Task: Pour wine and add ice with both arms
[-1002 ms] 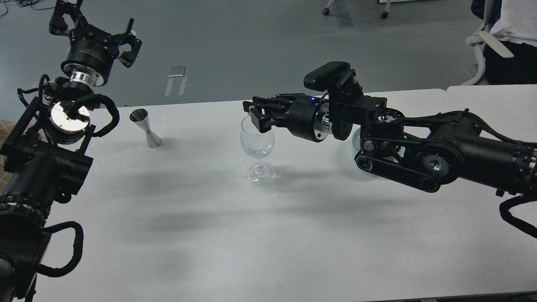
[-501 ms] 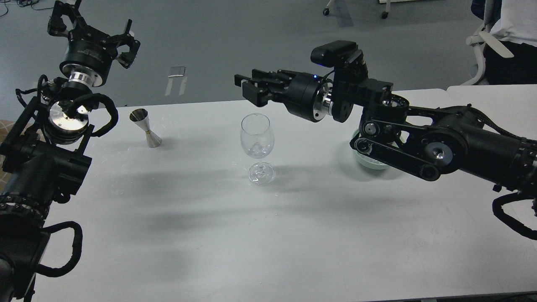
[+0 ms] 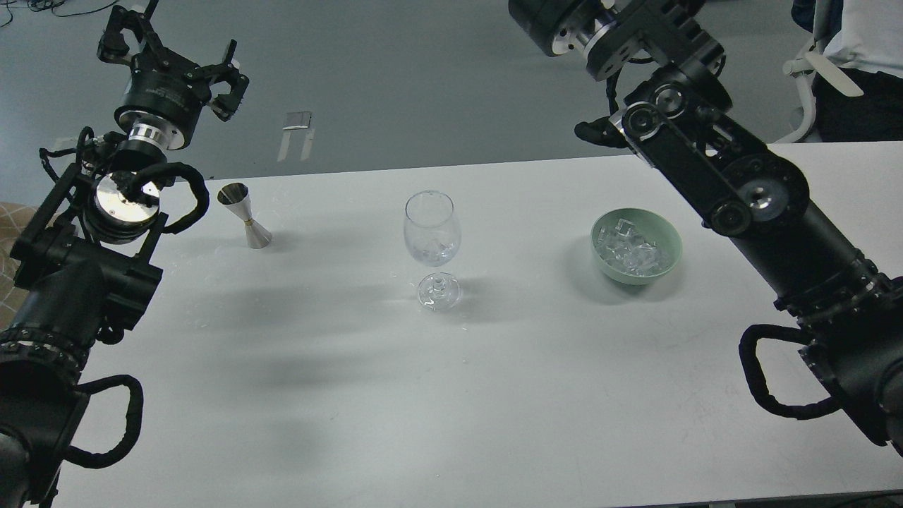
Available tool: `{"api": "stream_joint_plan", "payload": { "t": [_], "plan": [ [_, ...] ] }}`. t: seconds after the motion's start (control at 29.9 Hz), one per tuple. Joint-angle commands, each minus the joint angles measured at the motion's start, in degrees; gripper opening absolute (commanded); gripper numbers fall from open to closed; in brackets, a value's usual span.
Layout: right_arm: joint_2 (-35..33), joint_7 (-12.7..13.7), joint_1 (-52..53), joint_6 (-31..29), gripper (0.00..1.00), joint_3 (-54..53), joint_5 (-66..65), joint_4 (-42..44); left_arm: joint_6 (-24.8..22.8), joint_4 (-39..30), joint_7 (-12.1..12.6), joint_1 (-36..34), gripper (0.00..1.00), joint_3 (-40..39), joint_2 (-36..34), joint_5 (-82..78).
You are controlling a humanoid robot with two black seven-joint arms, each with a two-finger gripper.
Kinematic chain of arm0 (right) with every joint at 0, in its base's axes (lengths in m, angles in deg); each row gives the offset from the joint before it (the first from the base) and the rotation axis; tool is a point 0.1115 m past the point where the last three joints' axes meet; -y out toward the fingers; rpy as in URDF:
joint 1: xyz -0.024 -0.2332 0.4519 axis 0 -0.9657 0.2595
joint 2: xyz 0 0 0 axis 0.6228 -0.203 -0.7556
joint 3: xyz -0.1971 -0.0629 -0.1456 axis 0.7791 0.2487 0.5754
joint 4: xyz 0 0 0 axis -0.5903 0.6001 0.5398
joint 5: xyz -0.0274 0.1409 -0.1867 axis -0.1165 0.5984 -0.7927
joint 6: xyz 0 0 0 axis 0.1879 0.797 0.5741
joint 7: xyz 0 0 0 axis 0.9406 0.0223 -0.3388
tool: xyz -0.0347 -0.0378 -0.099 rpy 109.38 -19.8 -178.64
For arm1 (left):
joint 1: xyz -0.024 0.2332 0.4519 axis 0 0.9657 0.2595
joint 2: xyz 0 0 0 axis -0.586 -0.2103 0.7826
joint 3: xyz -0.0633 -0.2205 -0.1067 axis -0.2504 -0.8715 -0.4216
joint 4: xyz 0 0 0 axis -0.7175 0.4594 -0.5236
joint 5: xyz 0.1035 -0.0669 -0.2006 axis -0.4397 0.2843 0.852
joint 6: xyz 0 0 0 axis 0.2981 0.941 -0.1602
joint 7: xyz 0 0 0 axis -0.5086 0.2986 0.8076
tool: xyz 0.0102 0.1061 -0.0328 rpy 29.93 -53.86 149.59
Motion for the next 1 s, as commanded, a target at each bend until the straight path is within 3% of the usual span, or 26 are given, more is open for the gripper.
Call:
{"api": "stream_joint_plan", "payload": {
  "t": [0.0, 0.13, 0.3, 0.6, 0.97],
  "plan": [
    [0.03, 0.00, 3.32, -0.10, 1.00, -6.32, 17.15, 9.03, -1.35, 0.01, 0.00, 0.16, 0.97, 0.84, -0.05, -0.38],
    [-0.41, -0.71, 5.36, 0.77, 0.98, -7.21, 37.20, 15.72, -2.50, -0.16, 0.18, 0.33, 0.97, 1.02, 0.12, -0.38],
    [-1.29, -0.71, 3.52, 0.69, 0.98, -7.39, 48.40, 19.24, -2.68, -0.25, 0.26, 0.25, 0.98, 0.84, 0.91, -0.29],
    [-1.29, -0.80, -2.63, 0.07, 0.99, -11.60, 49.91, 22.16, -2.41, -0.16, 0.53, 0.16, 0.98, 0.49, 4.96, 0.06],
    [-1.12, -0.80, -4.40, 0.16, 0.99, -12.48, 50.09, 21.54, -2.33, -0.16, 0.09, 0.16, 0.98, -0.48, 3.81, -0.12]
  ]
}}
